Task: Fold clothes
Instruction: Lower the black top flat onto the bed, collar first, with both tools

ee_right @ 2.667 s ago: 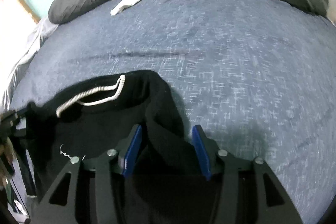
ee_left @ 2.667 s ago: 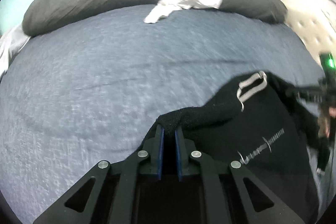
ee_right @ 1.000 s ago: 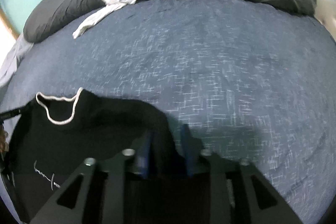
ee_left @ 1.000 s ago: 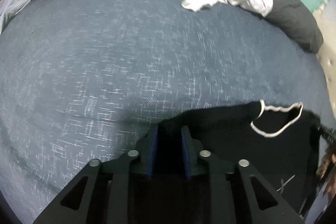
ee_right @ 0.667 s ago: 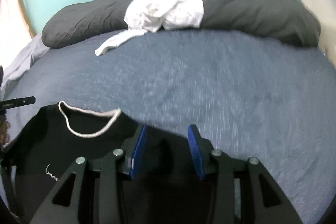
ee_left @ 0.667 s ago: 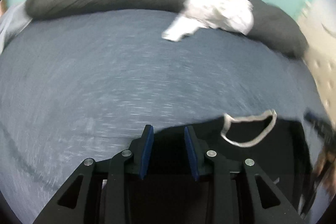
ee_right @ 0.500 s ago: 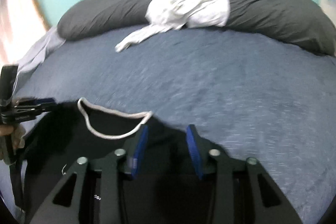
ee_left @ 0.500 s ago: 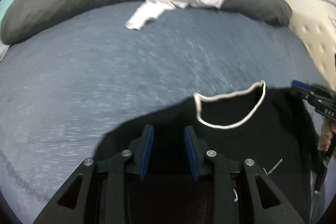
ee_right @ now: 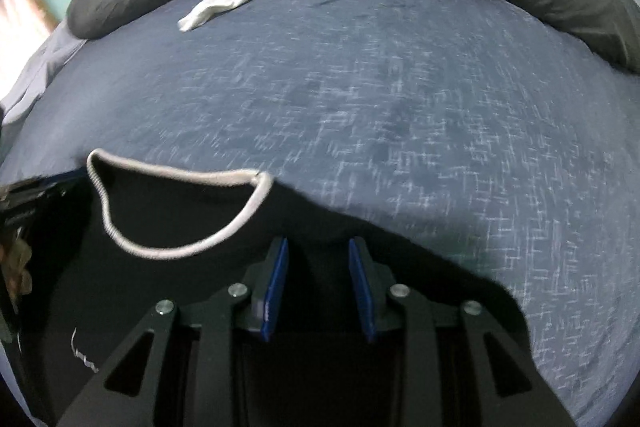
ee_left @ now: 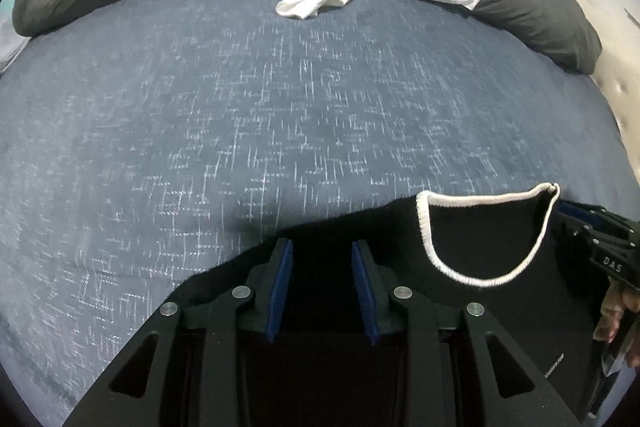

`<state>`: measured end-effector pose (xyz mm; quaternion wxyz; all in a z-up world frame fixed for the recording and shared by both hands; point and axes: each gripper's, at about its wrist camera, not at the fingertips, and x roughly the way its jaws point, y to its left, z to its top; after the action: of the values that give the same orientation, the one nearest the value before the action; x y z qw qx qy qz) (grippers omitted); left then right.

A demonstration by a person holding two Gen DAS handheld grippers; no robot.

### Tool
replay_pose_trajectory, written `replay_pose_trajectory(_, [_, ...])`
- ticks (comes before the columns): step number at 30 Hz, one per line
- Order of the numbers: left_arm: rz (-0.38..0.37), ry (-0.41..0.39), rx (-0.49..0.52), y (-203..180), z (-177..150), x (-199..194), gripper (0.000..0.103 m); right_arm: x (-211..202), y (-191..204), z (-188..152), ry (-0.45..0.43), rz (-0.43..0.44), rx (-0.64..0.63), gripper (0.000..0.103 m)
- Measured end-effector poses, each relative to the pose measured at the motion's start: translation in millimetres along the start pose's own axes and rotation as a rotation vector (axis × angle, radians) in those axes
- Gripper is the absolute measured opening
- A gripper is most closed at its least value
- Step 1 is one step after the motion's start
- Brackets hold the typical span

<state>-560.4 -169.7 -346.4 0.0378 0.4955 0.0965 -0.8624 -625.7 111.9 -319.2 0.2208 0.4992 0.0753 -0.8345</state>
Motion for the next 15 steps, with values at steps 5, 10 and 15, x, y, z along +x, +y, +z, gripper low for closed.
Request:
replay_pose_trajectory(5, [-0.01,-0.005,-0.007,-0.1,-1.3,-7.6,0.034,0.5,2.7,10.4,0.003,-0.04,0.009,0.029])
replay_pose_trajectory(10, [-0.023,-0.023,-0.022,12.2,-11.2,-31.5,0.034,-23.0,-7.6,13.8,-0.054,-0.023,0.078,0.03])
replay_pose_trajectory(15, [-0.048,-0.038,-0.041,26.5,-31.5,-70.7,0.034,-64.4,-24.1,-6.0,-0.096,0.028,0.127,0.032])
